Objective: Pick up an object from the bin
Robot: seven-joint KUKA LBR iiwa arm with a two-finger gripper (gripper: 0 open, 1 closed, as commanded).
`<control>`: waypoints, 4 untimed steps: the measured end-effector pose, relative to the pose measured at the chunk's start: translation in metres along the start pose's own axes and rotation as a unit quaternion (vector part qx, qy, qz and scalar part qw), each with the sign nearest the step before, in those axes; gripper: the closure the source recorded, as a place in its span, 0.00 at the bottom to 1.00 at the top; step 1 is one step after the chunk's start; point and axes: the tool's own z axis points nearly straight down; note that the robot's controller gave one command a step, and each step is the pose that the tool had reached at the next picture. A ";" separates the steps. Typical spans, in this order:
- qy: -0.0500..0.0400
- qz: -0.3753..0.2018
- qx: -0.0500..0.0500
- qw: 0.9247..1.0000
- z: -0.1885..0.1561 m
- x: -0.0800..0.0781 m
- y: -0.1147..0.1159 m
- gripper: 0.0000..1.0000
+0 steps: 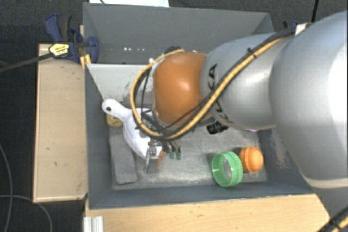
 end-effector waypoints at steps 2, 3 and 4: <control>-0.005 0.096 -0.002 0.995 0.046 0.000 0.010 0.00; -0.004 -0.014 0.000 1.000 0.059 -0.015 0.014 0.00; -0.004 -0.020 -0.001 1.000 0.059 0.005 0.005 0.00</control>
Offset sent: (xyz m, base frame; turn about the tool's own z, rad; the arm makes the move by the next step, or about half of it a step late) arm -0.0033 0.0127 -0.0606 0.2367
